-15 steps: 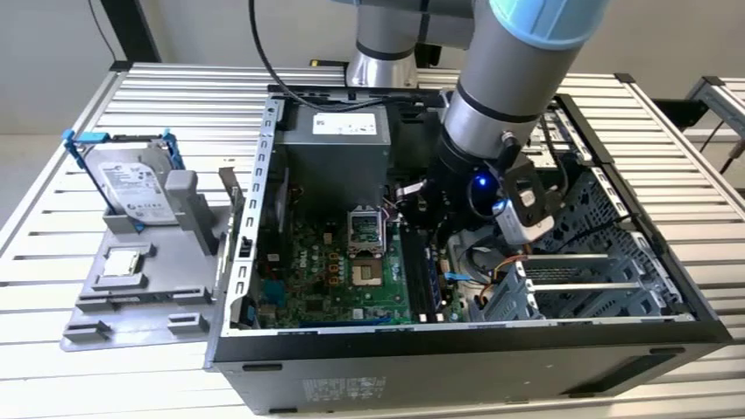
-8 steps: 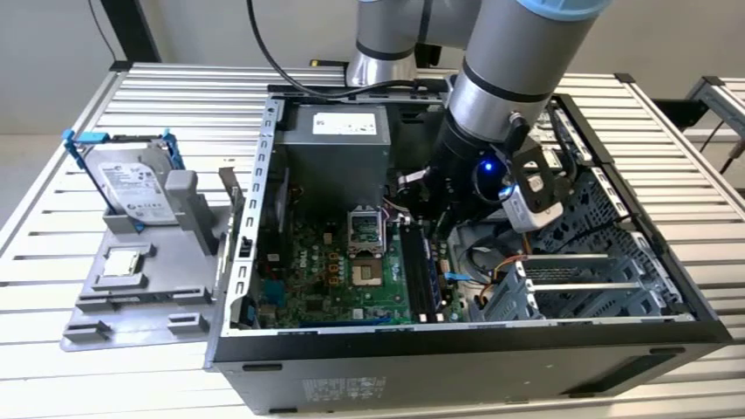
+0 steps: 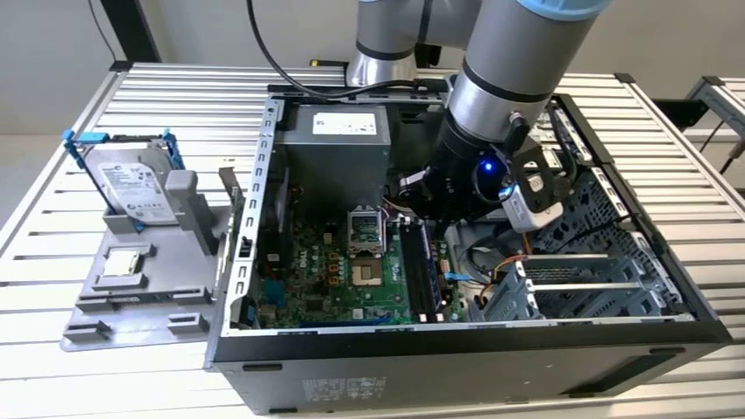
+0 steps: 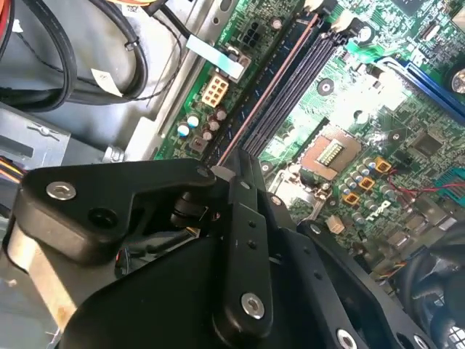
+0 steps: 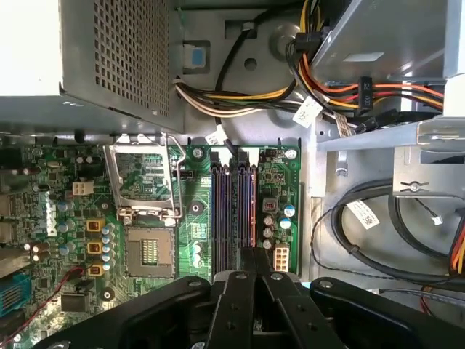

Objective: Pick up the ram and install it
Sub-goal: 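Insert the ram into the slot, then press down the ram until it locks into place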

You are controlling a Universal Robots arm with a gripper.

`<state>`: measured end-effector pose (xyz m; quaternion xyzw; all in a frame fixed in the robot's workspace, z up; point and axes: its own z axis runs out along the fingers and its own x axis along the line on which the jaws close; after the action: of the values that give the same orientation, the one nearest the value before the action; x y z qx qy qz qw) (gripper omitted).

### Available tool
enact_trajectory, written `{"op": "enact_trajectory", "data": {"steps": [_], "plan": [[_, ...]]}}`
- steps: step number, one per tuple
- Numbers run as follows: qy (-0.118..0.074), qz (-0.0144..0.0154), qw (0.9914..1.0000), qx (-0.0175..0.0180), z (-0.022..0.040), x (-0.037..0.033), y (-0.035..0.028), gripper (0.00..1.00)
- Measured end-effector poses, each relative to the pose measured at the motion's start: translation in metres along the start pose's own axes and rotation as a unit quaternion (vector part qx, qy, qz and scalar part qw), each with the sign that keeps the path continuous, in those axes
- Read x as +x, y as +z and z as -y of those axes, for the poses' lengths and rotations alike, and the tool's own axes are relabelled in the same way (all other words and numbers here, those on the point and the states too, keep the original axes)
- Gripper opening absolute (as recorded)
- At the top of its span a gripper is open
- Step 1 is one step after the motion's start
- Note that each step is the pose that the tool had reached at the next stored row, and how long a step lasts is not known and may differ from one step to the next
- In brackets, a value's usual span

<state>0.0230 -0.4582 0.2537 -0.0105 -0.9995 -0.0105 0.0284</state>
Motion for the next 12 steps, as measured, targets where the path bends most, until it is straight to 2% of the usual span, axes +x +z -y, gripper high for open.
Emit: {"op": "enact_trajectory", "data": {"steps": [12], "plan": [[-0.001, 0.0000, 1.00000, -0.0003, 0.0000, 0.0002, 0.0000, 0.00]]}}
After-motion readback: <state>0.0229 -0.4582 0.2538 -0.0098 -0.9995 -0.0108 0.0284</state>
